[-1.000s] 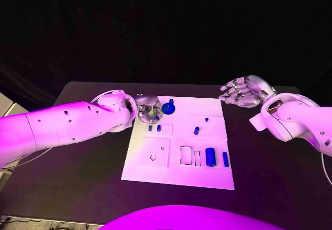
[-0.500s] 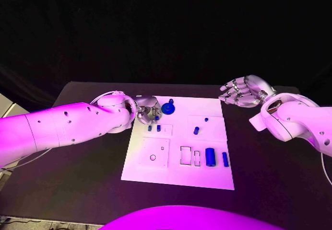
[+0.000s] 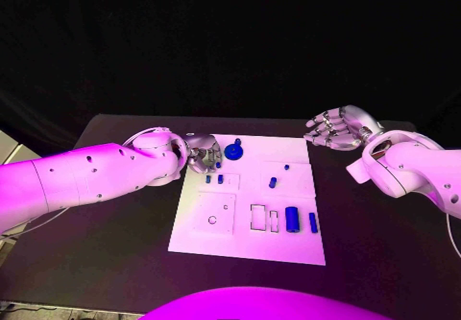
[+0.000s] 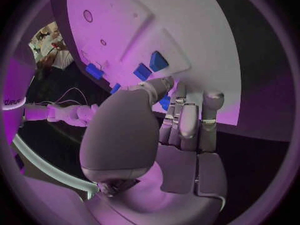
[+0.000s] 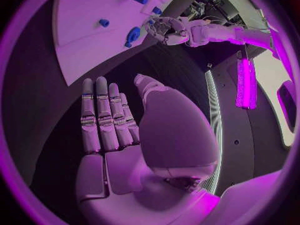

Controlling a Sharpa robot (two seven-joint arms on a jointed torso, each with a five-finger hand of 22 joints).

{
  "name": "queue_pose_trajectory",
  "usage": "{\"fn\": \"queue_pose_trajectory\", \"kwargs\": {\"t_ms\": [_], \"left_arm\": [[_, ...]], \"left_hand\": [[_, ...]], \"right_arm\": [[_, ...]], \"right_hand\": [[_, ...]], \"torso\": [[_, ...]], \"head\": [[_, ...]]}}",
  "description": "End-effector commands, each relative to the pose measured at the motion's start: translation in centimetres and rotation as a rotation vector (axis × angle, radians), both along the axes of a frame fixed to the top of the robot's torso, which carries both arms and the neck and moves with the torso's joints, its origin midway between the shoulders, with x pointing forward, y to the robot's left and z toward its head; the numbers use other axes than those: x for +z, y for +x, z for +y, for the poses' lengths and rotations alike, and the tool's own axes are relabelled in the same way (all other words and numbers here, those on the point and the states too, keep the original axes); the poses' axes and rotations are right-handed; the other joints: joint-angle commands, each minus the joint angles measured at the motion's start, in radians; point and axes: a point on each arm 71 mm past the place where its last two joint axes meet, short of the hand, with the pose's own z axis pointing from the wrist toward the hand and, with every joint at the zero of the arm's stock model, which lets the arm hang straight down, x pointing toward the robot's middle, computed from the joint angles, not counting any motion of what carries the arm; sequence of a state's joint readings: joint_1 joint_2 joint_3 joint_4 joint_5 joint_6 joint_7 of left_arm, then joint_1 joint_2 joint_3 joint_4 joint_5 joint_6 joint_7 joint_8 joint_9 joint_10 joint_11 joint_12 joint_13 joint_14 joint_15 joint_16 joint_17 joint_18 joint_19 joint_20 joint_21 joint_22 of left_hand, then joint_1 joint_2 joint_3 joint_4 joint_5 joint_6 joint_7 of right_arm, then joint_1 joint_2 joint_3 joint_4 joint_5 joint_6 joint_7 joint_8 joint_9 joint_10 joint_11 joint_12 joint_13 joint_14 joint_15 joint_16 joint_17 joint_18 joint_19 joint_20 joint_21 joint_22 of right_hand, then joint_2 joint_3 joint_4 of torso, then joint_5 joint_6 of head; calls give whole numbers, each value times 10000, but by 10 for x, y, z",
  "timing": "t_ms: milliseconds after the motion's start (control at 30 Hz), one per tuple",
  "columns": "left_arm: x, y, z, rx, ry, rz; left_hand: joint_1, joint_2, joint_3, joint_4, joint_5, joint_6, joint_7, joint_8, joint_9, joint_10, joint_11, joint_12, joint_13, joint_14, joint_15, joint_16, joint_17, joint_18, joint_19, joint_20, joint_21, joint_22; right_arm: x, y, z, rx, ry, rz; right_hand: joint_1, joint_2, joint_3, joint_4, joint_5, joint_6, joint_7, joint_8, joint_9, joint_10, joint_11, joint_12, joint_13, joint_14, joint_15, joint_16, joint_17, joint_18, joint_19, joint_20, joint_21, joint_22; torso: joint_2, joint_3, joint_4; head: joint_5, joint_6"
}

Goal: Assemble the parts on the task board

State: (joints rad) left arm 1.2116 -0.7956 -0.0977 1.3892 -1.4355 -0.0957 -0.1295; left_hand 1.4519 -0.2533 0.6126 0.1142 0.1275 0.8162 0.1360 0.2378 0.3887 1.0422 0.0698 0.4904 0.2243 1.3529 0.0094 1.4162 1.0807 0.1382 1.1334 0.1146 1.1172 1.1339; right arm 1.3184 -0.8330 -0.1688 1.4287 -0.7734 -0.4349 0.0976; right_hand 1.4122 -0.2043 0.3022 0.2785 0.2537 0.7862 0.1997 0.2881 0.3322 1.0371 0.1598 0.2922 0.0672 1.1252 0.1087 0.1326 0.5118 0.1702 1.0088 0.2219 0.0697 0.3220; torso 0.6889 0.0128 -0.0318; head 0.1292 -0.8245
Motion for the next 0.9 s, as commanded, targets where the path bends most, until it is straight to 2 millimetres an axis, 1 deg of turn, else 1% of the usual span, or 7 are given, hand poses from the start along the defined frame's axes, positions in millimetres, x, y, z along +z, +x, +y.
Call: {"fn": "queue_pose_trajectory", "kwargs": {"t_ms": [33,200,367,467,500,633,900], "left_arm": [[0,0,3,117,131,49],[2,4,13,382,102,-169],[10,9,30,1058,-557,-443],[18,11,46,1785,-1572,-329],[21,12,51,2040,-2021,-205],[28,11,62,2623,-3739,314],[39,-7,56,2289,-8067,2271]], "left_hand": [[-79,-12,-42,-4,-6,-179,-37,-97,-18,64,-37,-50,29,31,-53,9,-16,-43,45,-3,-13,-3],[-34,15,-100,-20,10,-785,-181,-305,-113,74,-65,-131,126,32,-81,2,-33,-41,53,-35,-50,-20],[241,164,167,-186,15,-559,19,-86,-85,-196,59,-393,88,-214,-14,-187,-494,43,-244,-40,-352,-297],[430,159,522,-531,2,-110,190,321,-27,-238,182,-549,55,-571,81,-478,-1087,127,-568,1,-507,-432],[417,157,559,-577,-2,-38,225,388,-22,-248,198,-563,57,-674,94,-560,-1263,161,-701,3,-593,-509],[260,156,659,-725,-11,133,345,583,-54,-399,304,-652,38,-1583,175,-1356,-2732,448,-1955,65,-1612,-1375],[-520,167,-333,-273,-30,273,309,889,-127,-307,228,383,592,-2954,211,-2695,-4681,446,-2318,184,-2819,-2161]], "right_arm": [[-1,-1,1,278,-181,126],[-3,-1,2,550,-682,85],[-5,-1,3,958,-1592,-57],[-7,-2,5,1237,-2470,-139],[-7,-2,6,1348,-2783,-190],[-9,-3,11,1764,-3845,-540],[-11,-10,34,2706,-5933,-1678]], "right_hand": [[95,1,-25,-29,45,50,293,-53,-22,24,7,-74,-23,27,10,-66,-20,125,-14,11,-1,-29],[336,-28,41,-219,26,58,261,-66,-42,-161,-8,-243,-31,418,-76,101,30,147,275,-67,151,-58],[990,-44,521,-934,-167,626,-79,-78,-114,369,-356,-552,-42,2375,-733,1204,661,99,1886,-854,1487,660],[1101,16,883,-1355,-265,971,-111,-298,-267,701,-420,-1066,-50,2858,-905,1554,996,-4,1923,-1154,2435,1541],[892,-3,1171,-1582,-283,1309,-163,-540,-411,1096,-476,-1505,-41,3075,-970,1834,1313,-83,1552,-1303,3310,2461],[657,-11,1554,-1859,-298,1746,-293,-738,-499,1591,-611,-1921,-24,3541,-1107,2723,1972,-4,1427,-1382,4418,3526],[78,-157,2138,-2070,-469,2123,-440,-973,-470,2029,-776,-2288,-12,3689,-1154,5185,3542,114,1393,-1335,5462,4600]], "torso": [[-2,-1,-5],[-7,-5,-13],[-8,5,-27],[0,2,-26],[-3,-3,-27],[-7,3,-5],[9,-19,-36]], "head": [[0,13],[-31,54],[-57,95],[-89,145],[-105,154],[-157,195],[-436,335]]}}
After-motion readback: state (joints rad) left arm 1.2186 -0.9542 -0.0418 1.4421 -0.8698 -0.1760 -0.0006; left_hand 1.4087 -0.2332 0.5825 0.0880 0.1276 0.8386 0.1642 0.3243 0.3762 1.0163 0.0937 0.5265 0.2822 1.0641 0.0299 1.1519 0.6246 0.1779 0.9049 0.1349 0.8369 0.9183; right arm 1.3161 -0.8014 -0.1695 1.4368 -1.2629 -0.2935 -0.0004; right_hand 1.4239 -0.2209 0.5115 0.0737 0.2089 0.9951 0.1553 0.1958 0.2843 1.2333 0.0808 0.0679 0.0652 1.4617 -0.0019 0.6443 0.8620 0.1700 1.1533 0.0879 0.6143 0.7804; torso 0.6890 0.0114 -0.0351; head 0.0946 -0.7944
